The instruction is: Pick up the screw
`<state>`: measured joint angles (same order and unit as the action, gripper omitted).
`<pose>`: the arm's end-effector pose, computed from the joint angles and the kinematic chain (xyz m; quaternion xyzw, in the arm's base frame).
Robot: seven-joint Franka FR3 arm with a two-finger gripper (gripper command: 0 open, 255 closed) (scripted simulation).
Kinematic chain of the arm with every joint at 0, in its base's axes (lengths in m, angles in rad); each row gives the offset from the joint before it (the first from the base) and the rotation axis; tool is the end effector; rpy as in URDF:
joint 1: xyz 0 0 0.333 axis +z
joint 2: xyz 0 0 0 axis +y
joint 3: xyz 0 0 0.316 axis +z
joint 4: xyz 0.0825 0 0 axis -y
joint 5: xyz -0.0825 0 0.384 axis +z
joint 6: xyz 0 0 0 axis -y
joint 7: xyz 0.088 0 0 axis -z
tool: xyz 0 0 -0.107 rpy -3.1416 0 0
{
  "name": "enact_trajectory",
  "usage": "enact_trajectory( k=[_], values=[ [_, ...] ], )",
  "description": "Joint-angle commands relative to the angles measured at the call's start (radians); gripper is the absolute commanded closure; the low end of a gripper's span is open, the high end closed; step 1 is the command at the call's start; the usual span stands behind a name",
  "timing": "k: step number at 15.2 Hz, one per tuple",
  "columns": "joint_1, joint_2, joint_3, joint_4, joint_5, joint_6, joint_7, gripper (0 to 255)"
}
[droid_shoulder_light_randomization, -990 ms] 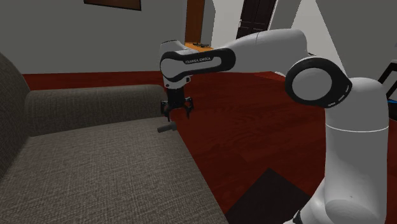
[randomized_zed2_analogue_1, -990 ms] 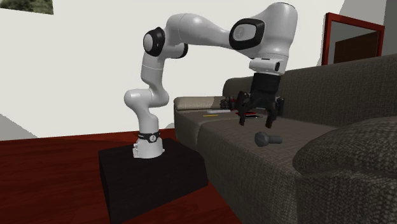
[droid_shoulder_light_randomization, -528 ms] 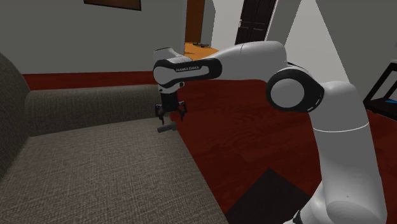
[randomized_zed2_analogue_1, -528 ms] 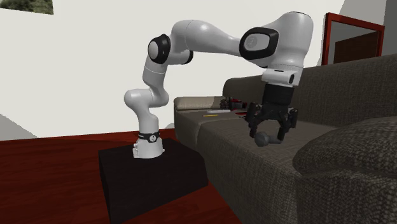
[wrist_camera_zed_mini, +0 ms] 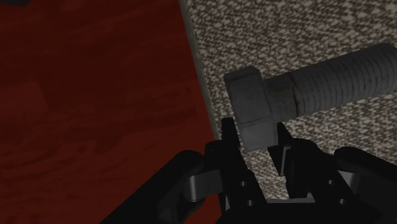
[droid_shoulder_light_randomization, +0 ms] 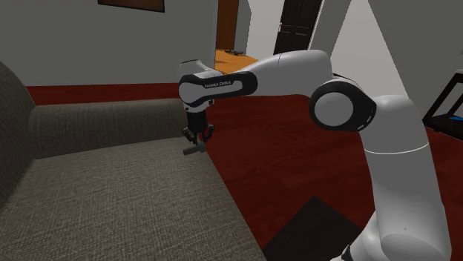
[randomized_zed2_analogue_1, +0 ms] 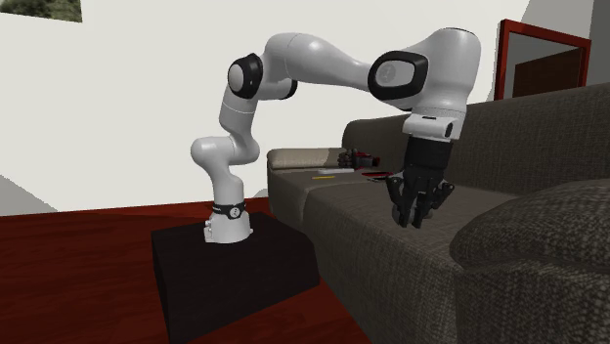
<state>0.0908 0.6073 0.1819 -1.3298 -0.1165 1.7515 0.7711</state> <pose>0.6859 0.1538 0.3683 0.9664 -0.2417 -0.0745 0.0466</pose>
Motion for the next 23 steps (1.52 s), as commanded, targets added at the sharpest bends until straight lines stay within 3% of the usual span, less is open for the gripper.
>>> enact_trajectory(
  k=[1, 6, 23],
  values=[
    [-0.001, 0.004, -0.002, -0.003, -0.001, -0.001, 0.0, 255],
    [-0.003, 0.001, -0.002, -0.007, -0.001, -0.001, -0.001, 255],
    [0.006, -0.021, 0.001, 0.164, 0.005, -0.192, -0.01, 255]
  ],
)
